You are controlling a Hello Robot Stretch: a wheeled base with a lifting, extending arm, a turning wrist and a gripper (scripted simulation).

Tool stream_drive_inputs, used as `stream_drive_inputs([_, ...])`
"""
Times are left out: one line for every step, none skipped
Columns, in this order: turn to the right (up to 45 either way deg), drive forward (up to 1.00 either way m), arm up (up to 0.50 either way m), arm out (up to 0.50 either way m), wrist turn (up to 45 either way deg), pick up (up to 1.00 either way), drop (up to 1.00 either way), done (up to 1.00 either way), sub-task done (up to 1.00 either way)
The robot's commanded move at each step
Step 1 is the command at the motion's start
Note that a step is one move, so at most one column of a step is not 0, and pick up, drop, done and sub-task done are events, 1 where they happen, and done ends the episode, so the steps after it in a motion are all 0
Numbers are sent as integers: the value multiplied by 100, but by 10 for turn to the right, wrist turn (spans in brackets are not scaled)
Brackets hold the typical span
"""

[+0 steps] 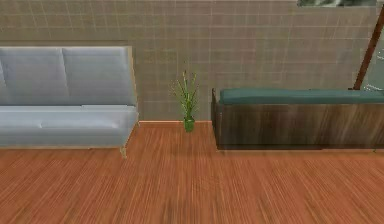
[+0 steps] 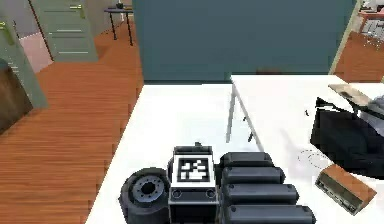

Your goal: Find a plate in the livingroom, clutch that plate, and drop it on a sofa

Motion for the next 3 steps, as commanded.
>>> stream_drive_inputs([-330, 0, 0, 0, 0, 0, 0, 0, 0])
stream_drive_inputs([0, 15, 0, 0, 0, 0, 0, 0, 0])
stream_drive_inputs([-270, 0, 0, 0, 0, 0, 0, 0, 0])
